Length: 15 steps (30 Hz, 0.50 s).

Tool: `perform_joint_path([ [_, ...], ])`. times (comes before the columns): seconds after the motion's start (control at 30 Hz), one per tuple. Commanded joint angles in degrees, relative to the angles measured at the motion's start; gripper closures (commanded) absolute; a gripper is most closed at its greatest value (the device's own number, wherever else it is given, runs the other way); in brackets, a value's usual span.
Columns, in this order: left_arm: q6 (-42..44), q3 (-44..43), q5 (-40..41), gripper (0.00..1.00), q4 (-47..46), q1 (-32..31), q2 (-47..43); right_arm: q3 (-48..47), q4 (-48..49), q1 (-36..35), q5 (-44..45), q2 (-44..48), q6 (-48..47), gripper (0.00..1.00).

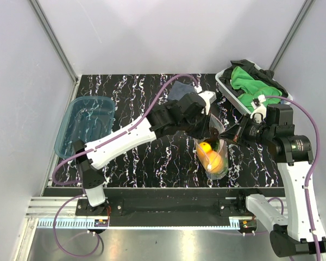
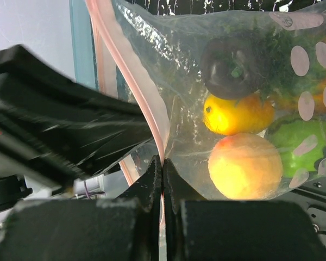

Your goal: Open the zip-top bag and remove the fake food

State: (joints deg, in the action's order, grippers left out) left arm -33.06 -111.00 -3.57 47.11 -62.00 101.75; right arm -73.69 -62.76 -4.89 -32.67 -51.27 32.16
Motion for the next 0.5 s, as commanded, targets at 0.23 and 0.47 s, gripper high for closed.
perform_joint_path([
  [0.23,-0.87,3.51,7.61,0.79,-10.80,0.82,1.60,-1.02,3.88,-0.30,-2.93,0.03,3.08,1.00],
  [0.47,-0.08,4.21,8.84,0.65,-12.48,1.70,4.15,-1.81,3.96,-0.30,-3.11,-0.85,3.08,1.00],
])
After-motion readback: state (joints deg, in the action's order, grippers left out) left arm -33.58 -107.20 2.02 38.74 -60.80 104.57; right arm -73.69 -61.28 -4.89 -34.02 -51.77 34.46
